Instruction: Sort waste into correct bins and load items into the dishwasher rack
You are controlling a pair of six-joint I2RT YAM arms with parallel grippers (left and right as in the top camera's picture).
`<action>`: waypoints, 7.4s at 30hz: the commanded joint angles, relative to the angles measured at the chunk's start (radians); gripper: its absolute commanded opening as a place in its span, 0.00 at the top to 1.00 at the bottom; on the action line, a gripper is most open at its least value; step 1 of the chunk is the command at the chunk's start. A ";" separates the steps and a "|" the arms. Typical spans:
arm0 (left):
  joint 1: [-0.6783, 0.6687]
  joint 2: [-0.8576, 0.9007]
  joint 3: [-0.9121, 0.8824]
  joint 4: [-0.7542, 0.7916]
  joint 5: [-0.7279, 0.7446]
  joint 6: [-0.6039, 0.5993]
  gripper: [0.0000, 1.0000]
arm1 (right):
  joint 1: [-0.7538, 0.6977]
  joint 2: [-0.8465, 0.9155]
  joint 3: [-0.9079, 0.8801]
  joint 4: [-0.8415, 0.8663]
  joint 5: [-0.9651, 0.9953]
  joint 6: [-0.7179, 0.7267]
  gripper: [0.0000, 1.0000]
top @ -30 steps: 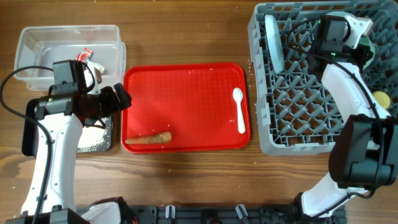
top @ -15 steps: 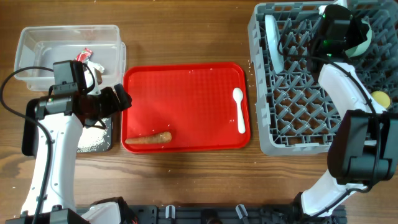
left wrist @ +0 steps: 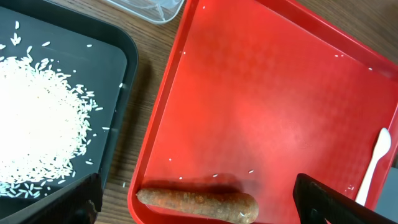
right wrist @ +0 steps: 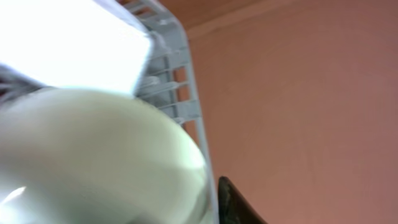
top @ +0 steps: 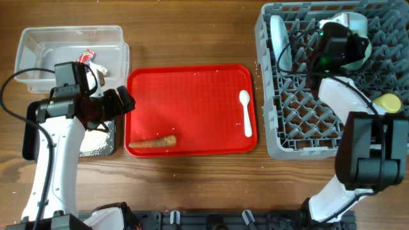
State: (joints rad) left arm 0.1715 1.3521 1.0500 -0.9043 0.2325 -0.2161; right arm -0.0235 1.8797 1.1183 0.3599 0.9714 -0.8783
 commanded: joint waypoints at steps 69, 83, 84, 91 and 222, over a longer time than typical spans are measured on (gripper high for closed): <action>0.005 0.004 0.010 -0.002 0.002 -0.009 0.00 | 0.572 0.047 -0.006 -0.961 -0.999 1.301 0.58; 0.004 0.004 0.010 -0.003 0.002 -0.009 0.00 | 0.572 0.047 -0.006 -1.177 -0.943 1.349 0.74; 0.004 0.004 0.010 -0.003 0.002 -0.009 0.00 | 0.572 0.047 -0.006 -1.180 -0.943 1.349 0.75; 0.004 0.004 0.010 -0.003 0.002 -0.009 0.00 | 0.572 0.047 -0.006 -1.184 -0.944 1.349 0.85; 0.260 0.079 -0.043 0.284 -0.130 -0.363 0.00 | 0.181 -0.536 0.101 -1.203 -1.280 0.895 0.00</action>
State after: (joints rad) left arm 0.5365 1.5162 0.9356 -0.6003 -0.0021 -0.7143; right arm 0.1600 1.3262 1.2160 -0.9009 -0.1051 0.1139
